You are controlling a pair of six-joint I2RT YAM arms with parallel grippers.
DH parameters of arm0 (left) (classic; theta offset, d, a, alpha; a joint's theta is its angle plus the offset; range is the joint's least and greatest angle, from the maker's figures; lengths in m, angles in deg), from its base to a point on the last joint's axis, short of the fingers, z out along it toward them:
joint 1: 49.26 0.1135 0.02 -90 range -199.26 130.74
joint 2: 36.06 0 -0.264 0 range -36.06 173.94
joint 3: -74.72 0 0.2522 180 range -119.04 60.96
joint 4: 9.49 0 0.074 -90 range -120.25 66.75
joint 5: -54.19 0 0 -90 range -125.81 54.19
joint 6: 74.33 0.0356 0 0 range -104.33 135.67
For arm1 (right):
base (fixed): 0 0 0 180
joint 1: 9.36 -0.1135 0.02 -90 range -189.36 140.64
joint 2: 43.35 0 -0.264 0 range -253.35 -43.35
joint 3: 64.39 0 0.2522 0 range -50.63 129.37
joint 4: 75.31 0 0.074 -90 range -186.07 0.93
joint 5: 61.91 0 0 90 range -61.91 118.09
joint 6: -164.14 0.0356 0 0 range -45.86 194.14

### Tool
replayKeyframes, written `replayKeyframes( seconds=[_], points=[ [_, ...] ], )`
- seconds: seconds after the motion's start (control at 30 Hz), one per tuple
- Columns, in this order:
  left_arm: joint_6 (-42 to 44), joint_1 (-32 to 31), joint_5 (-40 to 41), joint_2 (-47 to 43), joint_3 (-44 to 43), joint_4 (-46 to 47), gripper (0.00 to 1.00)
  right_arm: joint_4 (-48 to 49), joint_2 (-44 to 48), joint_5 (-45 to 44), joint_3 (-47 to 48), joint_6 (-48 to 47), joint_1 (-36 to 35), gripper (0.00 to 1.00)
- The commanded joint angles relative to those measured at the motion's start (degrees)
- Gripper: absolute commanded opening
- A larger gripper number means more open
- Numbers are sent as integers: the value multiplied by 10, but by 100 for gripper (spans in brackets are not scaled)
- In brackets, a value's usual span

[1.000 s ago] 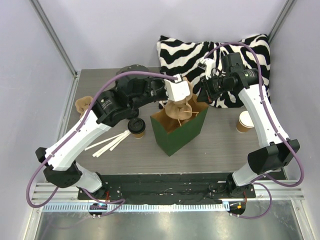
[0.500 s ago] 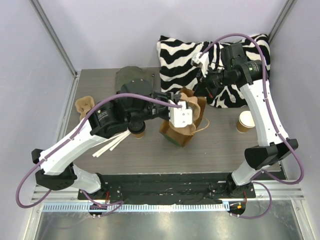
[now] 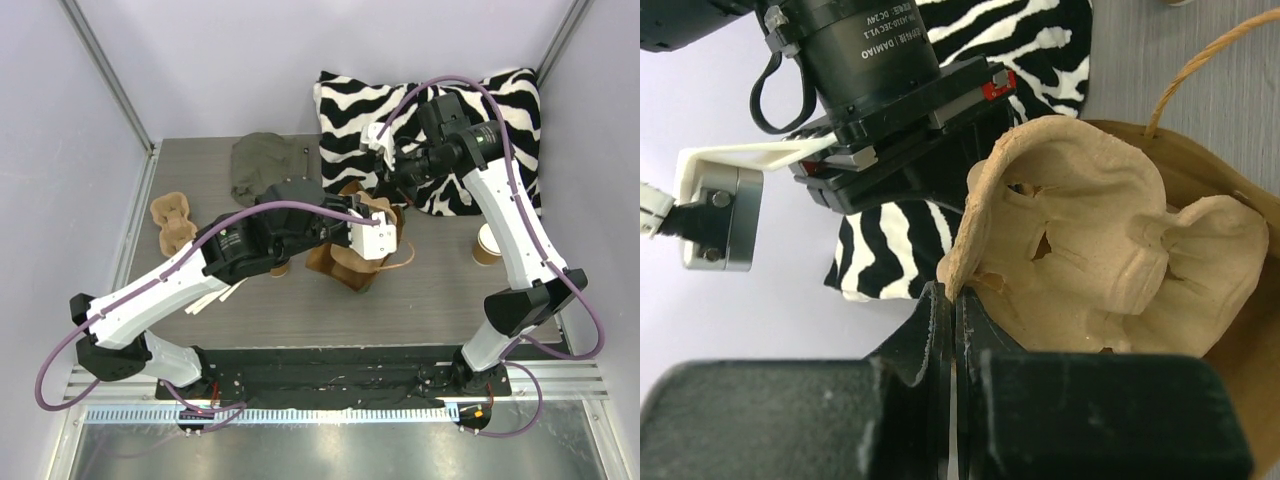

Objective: Pack the takeout coffee

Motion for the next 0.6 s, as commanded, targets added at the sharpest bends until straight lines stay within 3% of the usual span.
replayKeyframes(
  seconds=[0.0, 0.13, 0.23, 0.57],
  points=[
    [11, -6, 4, -35, 13, 74, 0, -26, 12, 29, 9, -14, -11, 1],
    [40, -7, -38, -60, 58, 73, 0, -31, 5, 53, 10, -15, -12, 1],
    [70, -10, -43, -93, 111, 131, 0, -23, 1, 70, 8, -3, -12, 1],
    [122, -49, -15, -85, 84, 128, 0, 31, -10, 53, -15, 75, -12, 1]
  ],
)
